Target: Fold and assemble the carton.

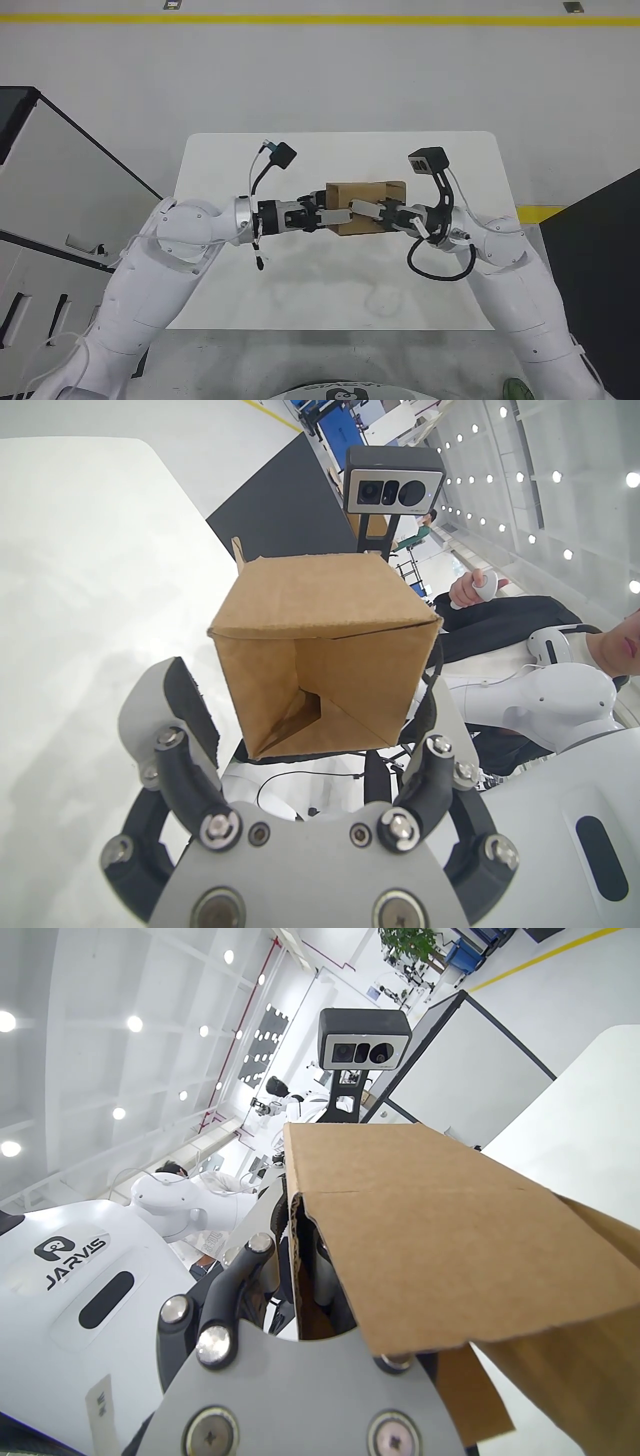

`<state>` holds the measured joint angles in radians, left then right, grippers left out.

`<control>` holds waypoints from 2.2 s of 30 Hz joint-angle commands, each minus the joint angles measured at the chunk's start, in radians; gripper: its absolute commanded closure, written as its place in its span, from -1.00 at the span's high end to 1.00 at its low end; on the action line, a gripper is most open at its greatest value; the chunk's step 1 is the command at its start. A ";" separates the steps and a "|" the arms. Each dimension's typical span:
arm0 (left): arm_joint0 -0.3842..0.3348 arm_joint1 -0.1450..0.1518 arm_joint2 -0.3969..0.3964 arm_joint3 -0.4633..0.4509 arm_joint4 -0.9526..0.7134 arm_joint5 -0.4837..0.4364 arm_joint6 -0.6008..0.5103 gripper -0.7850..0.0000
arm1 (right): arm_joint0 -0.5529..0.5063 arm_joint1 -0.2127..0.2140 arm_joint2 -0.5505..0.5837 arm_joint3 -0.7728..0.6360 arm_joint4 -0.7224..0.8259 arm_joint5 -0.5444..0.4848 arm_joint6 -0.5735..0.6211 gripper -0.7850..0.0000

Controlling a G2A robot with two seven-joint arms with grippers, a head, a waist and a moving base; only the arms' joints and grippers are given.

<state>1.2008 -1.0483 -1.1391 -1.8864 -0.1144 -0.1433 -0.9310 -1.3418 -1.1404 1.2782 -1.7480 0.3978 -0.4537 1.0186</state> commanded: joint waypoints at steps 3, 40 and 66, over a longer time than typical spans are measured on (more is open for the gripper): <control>-0.001 0.000 0.003 0.000 -0.001 0.002 -0.001 1.00 | 0.003 0.001 -0.006 0.004 0.002 0.000 -0.003 -1.00; 0.011 0.007 -0.005 0.000 -0.003 0.001 -0.008 -0.22 | -0.008 0.016 -0.008 -0.013 -0.013 0.010 -0.049 0.65; 0.007 0.004 0.000 0.069 -0.138 -0.063 -0.032 -1.00 | -0.110 0.050 0.179 -0.089 0.104 0.012 -0.019 0.75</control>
<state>1.2109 -1.0439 -1.1415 -1.8239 -0.2473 -0.2019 -0.9600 -1.4448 -1.0925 1.4433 -1.8338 0.4897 -0.4418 0.9940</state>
